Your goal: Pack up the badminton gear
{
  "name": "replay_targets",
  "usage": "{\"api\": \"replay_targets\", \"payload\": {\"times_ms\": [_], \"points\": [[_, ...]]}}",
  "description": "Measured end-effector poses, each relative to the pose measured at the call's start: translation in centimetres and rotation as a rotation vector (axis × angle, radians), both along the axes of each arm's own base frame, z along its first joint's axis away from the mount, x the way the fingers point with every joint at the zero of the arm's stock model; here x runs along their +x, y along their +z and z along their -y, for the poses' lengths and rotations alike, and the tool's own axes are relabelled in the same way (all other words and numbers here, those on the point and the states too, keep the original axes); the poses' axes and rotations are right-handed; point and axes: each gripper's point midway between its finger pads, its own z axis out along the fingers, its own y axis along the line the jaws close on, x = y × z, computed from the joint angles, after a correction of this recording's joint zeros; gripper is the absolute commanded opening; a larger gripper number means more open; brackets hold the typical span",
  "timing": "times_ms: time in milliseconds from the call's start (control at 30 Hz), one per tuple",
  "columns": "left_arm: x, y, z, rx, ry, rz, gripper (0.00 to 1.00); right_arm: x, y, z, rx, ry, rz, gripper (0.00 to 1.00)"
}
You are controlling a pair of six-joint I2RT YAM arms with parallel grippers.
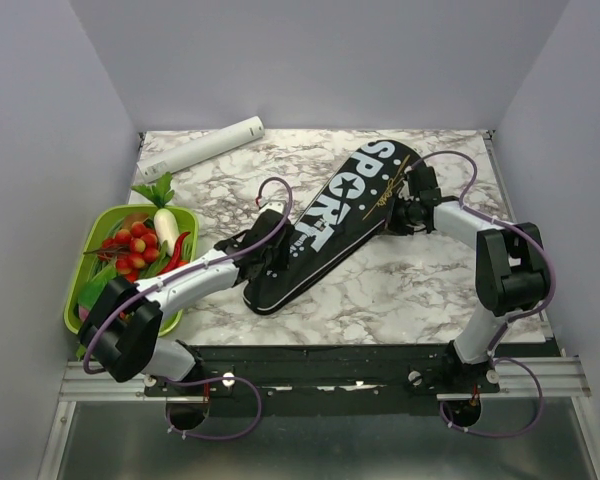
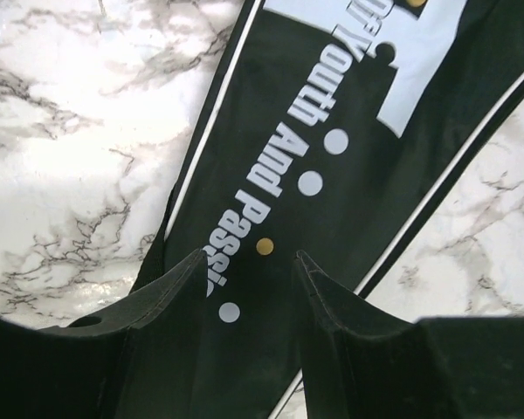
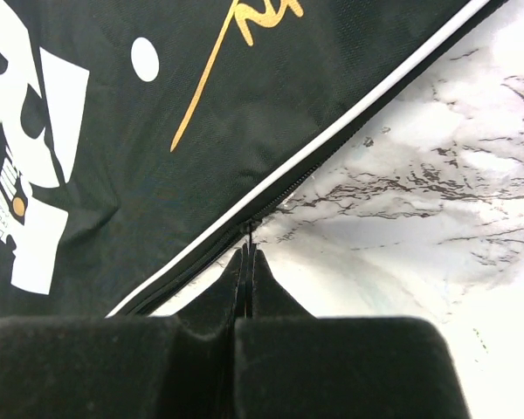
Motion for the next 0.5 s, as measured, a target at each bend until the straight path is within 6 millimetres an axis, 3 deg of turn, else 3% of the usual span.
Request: {"api": "replay_targets", "payload": {"times_ms": [300,500], "points": [[-1.1,-3.7,-0.2,0.060,-0.018,-0.067,0.50,-0.2,-0.1,-0.1,-0.006,0.033,0.004,0.01],[0.1,-4.0,1.2,0.049,-0.023,-0.026,0.48,-0.4,-0.3,-0.5,-0.026,0.065,0.008,0.01]]}}
